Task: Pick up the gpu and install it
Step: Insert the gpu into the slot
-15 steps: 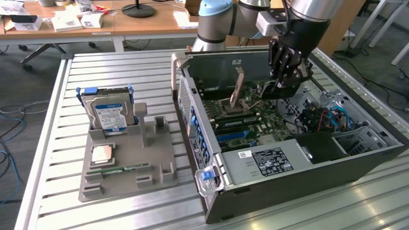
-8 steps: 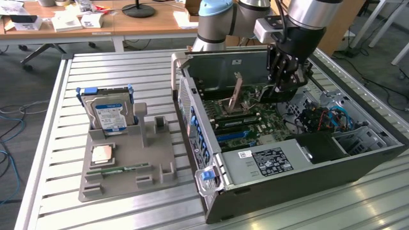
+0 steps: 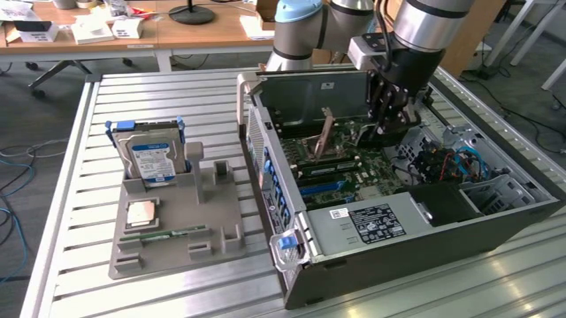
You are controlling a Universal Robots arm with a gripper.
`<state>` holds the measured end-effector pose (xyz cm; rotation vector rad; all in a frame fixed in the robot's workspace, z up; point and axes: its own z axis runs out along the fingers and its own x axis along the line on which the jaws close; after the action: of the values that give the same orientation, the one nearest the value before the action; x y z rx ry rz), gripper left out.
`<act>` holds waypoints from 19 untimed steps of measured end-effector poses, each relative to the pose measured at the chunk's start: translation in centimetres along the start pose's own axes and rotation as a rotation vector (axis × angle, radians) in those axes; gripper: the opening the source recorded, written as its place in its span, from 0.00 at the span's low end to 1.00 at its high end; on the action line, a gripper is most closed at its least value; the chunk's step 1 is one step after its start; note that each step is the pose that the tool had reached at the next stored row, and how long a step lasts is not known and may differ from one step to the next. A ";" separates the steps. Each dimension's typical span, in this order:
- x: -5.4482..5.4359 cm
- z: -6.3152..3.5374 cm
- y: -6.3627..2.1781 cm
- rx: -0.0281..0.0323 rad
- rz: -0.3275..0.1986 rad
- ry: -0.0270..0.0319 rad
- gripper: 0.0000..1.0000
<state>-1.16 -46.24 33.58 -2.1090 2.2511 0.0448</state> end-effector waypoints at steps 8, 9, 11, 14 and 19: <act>0.1 1.26 0.06 -0.0001 0.000 0.0001 0.26; 0.1 1.26 0.09 -0.0001 0.000 0.0003 0.26; 0.1 1.30 0.29 -0.0001 0.000 0.0000 0.26; 0.1 1.32 0.97 0.0000 0.000 0.0000 0.26; 0.1 1.35 2.22 0.0000 0.000 0.0000 0.26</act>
<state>-3.35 -46.14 32.19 -2.1089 2.2512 0.0447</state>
